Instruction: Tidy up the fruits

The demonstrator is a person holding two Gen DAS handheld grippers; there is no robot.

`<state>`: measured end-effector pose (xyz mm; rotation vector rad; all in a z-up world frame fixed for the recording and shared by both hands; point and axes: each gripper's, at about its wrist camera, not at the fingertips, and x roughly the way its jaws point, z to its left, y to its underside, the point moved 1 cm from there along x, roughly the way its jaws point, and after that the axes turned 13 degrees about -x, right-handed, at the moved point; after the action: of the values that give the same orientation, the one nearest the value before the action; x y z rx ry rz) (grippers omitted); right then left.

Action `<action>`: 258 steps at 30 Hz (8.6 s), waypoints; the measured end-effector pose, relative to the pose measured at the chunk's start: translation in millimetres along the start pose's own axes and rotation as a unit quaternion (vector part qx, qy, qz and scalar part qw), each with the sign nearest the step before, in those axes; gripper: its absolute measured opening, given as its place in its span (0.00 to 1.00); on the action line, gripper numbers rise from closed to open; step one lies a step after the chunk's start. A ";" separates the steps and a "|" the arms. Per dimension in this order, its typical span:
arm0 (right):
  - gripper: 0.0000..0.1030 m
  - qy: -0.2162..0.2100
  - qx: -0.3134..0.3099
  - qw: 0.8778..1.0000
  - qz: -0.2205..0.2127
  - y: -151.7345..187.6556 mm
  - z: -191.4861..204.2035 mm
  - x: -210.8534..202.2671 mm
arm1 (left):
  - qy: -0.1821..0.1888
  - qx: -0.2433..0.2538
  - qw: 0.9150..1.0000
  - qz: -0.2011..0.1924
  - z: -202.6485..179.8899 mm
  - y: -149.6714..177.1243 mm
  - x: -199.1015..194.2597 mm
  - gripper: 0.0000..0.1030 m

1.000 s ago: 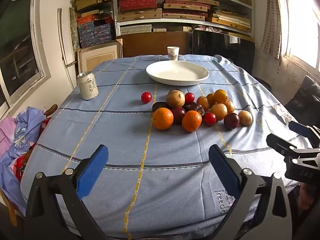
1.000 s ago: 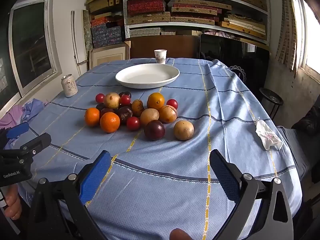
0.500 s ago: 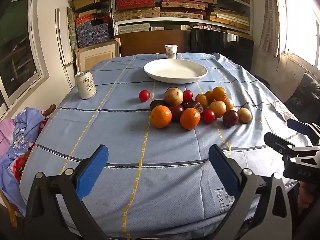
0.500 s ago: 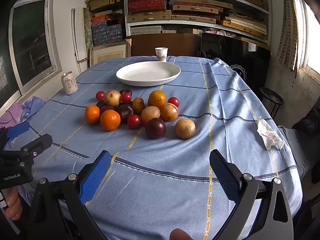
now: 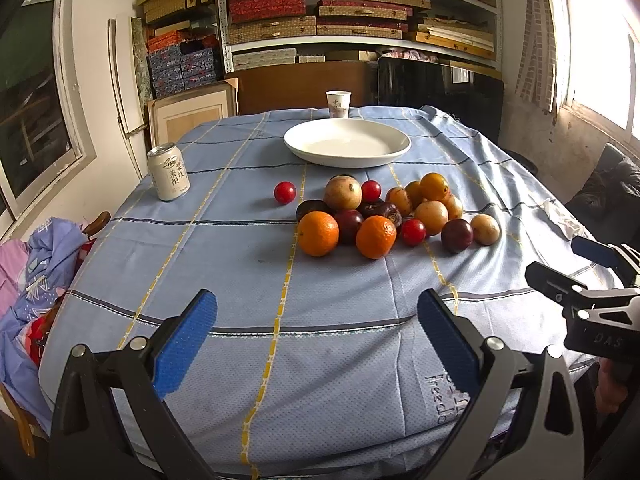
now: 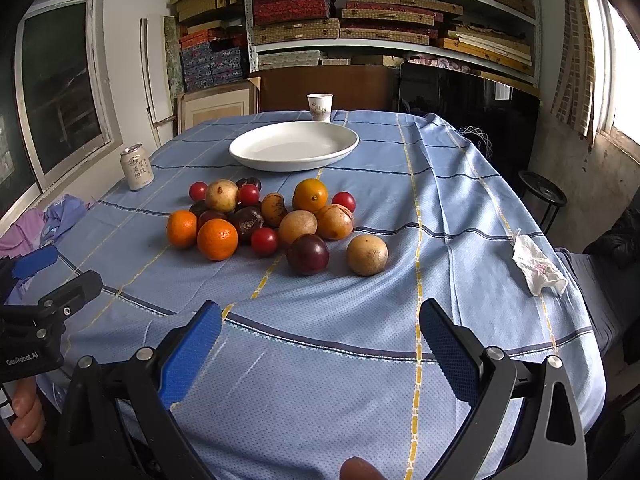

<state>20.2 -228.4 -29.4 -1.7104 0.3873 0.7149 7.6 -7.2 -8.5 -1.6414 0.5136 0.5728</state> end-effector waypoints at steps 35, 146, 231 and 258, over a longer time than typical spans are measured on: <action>0.97 -0.006 -0.001 1.000 0.007 4.3 5.4 4.4 | 0.002 -0.005 1.000 0.003 1.4 3.1 0.7 0.96; 0.40 -0.135 0.064 0.986 0.071 -68.5 -89.1 124.8 | 0.177 0.056 0.970 0.157 23.7 -78.8 172.4 0.44; 0.37 -0.140 -0.022 0.989 0.030 -93.2 -34.7 173.4 | 0.115 0.012 0.990 0.080 -1.6 -103.7 199.1 0.96; 0.37 -0.164 0.070 0.984 0.012 -93.4 -66.0 171.4 | 0.140 0.041 0.983 0.113 -23.1 -97.6 216.3 0.55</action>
<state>222.9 -247.5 -60.6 -1.4264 0.2219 0.9470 238.3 -18.8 -67.1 -1.6045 0.9275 0.4796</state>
